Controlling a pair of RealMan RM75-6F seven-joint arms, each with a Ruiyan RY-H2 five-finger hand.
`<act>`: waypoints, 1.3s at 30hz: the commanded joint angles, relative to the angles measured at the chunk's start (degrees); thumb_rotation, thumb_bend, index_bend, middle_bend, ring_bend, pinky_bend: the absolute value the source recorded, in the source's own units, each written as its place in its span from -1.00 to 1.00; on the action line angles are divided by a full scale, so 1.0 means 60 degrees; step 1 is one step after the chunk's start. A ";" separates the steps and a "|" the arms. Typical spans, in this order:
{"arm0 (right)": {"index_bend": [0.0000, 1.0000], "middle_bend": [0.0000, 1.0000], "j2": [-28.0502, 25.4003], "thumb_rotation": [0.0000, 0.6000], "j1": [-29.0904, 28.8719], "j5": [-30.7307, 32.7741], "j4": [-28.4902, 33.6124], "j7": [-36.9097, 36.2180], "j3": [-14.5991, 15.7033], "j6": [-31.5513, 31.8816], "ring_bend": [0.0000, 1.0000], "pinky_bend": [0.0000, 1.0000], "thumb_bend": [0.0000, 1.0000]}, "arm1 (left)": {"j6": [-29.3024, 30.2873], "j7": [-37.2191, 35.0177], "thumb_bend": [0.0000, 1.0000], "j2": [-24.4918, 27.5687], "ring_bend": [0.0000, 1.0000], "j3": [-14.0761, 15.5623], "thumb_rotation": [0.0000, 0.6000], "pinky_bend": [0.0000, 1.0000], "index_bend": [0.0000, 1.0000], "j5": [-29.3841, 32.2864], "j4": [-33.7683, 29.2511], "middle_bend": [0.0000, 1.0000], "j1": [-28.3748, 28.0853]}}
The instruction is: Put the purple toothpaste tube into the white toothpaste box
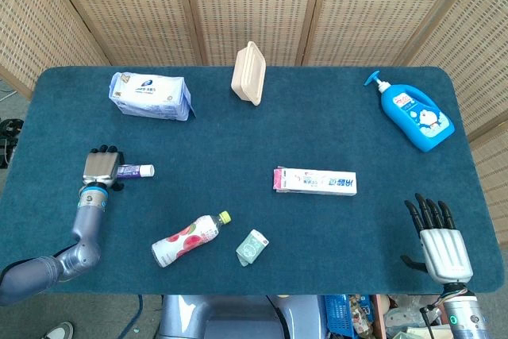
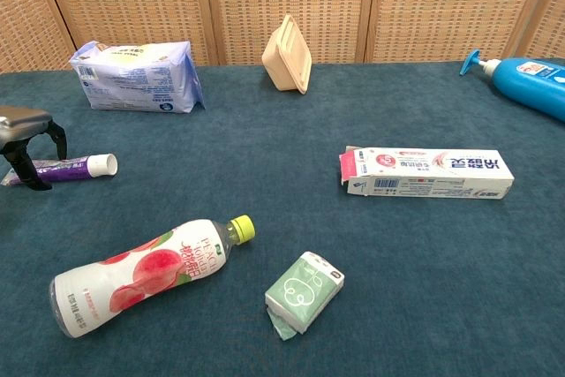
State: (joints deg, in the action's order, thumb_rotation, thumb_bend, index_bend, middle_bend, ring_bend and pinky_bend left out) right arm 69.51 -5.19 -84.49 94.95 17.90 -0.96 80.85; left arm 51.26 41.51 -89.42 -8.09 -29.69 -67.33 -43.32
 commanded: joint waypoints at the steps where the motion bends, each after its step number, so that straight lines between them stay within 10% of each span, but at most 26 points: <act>1: -0.94 -1.00 0.0004 1.00 0.0000 -0.0006 -0.0003 0.0009 0.0000 0.0004 -1.00 -1.00 -1.00 | 0.0034 -0.0072 -0.37 -0.0053 -0.69 -0.0026 1.00 -0.61 -0.15 -0.0032 0.0041 -0.52 0.0009; 22: -0.91 -1.00 0.0009 1.00 0.0032 -0.0102 0.0015 -0.0020 0.0000 0.0116 -1.00 -1.00 -1.00 | 0.0888 -0.0695 0.02 -0.0758 -0.16 -0.0060 1.00 -0.23 0.45 -0.1141 0.0531 0.10 0.0257; 39: -0.88 -1.00 0.0084 1.00 -0.0043 -0.0093 0.0031 0.0060 0.0022 -0.0052 -1.00 -1.00 -1.00 | 0.0826 -0.1697 0.09 0.0134 -0.12 0.0016 1.00 -0.19 0.53 -0.2974 -0.0249 0.17 0.0514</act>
State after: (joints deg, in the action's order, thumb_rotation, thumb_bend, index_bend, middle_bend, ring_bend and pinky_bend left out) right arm 69.97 -5.36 -85.12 95.08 18.33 -0.81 80.69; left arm 56.54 32.11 -89.82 -8.34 -46.30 -67.66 -40.41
